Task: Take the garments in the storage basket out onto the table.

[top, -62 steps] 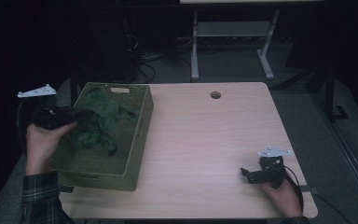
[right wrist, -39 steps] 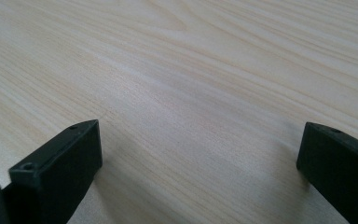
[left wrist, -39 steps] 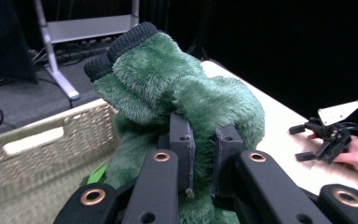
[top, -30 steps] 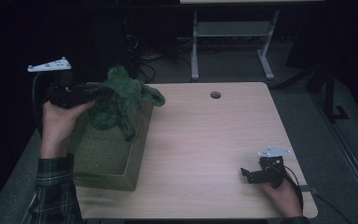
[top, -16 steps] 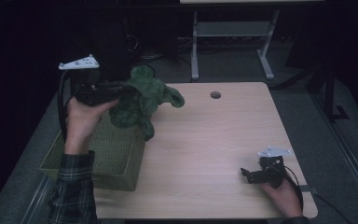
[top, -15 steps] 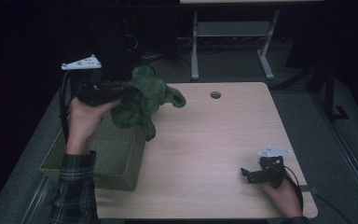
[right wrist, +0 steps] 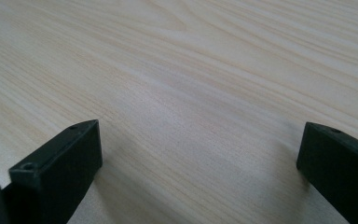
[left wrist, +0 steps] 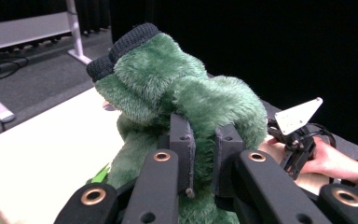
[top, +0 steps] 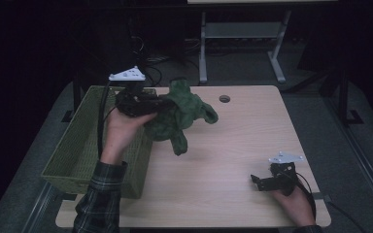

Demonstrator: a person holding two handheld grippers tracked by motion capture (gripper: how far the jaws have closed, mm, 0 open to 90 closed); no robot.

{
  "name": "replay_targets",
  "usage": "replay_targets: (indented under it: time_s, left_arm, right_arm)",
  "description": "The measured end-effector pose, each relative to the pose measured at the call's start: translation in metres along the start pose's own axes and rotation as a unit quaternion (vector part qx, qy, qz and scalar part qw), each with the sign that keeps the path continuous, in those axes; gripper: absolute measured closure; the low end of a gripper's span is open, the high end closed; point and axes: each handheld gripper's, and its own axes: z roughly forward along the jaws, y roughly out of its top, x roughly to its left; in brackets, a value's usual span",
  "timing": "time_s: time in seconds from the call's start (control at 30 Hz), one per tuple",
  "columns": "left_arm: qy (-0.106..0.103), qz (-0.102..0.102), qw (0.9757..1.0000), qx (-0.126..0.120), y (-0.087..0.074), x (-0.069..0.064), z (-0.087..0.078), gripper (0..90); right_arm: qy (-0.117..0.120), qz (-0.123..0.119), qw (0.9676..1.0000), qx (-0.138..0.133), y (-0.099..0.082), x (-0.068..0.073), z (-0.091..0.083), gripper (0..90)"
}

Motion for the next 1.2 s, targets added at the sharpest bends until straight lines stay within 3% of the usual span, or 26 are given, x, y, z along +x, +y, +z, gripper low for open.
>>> replay_targets:
  time_s: [0.3, 0.7, 0.97, 1.2]
  left_arm:
    - [-0.016, -0.003, 0.9998, 0.011, -0.009, -0.018, 0.037, 81.3]
    - [-0.041, -0.027, 0.9987, 0.016, -0.035, -0.036, 0.084, 81.7]
    - [-0.052, -0.043, 0.9972, 0.032, -0.056, -0.042, 0.117, 81.8]
    - [-0.055, -0.06, 0.9951, 0.056, -0.078, -0.044, 0.155, 81.7]
  right_arm:
    - [0.0, 0.001, 1.0, 0.001, 0.0, 0.0, 0.0, 0.0]
    - [0.0, 0.001, 1.0, 0.0, 0.0, 0.0, 0.0, 0.0]
    - [0.0, 0.002, 1.0, 0.0, 0.0, 0.0, 0.0, 0.0]
    - [0.0, 0.0, 1.0, 0.0, 0.0, 0.0, 0.0, 0.0]
